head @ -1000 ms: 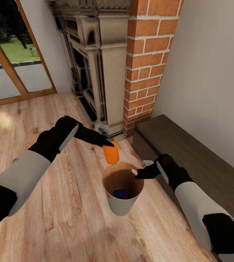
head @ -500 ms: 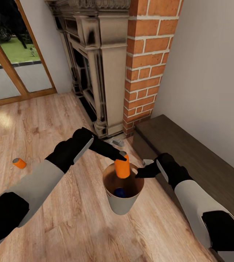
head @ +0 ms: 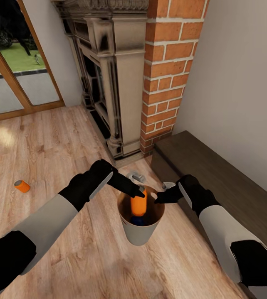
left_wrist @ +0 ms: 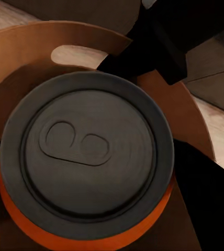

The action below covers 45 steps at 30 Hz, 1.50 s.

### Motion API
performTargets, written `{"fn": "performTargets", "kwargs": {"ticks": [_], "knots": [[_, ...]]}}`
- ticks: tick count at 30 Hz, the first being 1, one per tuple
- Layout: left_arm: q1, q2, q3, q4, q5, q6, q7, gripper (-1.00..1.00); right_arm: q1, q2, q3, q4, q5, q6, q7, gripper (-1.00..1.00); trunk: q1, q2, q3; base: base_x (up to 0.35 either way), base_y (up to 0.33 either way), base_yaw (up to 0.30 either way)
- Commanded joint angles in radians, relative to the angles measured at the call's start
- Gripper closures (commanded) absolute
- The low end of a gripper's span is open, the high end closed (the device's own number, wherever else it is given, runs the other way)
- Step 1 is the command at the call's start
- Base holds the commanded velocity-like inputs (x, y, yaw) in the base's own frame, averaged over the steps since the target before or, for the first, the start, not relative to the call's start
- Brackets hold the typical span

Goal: Put the three can of soda from the living room inside the tash can in the kitchen.

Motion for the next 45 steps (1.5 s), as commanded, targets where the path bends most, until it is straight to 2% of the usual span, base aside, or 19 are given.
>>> {"fn": "performTargets", "kwargs": {"ticks": [1,3,8,16,31,39,40,45], "knots": [[0.002,0.000,-0.003,0.000,0.001,0.000,0.006,1.00,0.000,0.000,-0.001,0.000,-0.031,0.008,0.003,1.00,0.000,0.000,0.000,0.000,0.000,0.000],[0.004,-0.001,-0.009,0.000,0.001,0.000,0.017,1.00,0.000,0.000,-0.001,0.000,-0.031,0.008,0.003,1.00,0.000,0.000,0.000,0.000,0.000,0.000],[0.007,-0.002,-0.052,0.005,0.001,0.000,0.035,1.00,0.000,0.000,-0.001,0.000,-0.031,0.008,0.003,1.00,0.000,0.000,0.000,0.000,0.000,0.000],[0.043,-0.008,-0.066,0.006,0.000,0.000,0.039,1.00,0.000,0.001,-0.001,0.000,-0.031,0.008,0.003,1.00,0.000,0.000,0.000,0.000,0.000,0.000],[0.059,-0.010,-0.109,0.012,0.000,0.000,0.040,1.00,0.000,0.000,-0.002,0.000,-0.031,0.008,0.003,1.00,0.000,0.000,0.000,0.000,0.000,0.000],[0.069,-0.009,-0.118,0.014,0.000,0.000,0.084,1.00,0.000,0.000,-0.001,0.000,-0.031,0.008,0.003,1.00,0.000,0.000,0.000,0.000,0.000,0.000],[0.070,-0.009,-0.118,0.014,0.000,0.000,0.086,-1.00,0.000,0.000,-0.001,0.000,-0.031,0.008,0.003,1.00,0.000,0.000,0.000,0.000,0.000,0.000],[0.078,-0.009,-0.119,0.012,0.001,0.000,0.090,-1.00,0.000,0.000,-0.001,0.000,-0.031,0.008,0.003,1.00,0.000,0.000,0.000,0.000,0.000,0.000]]}}
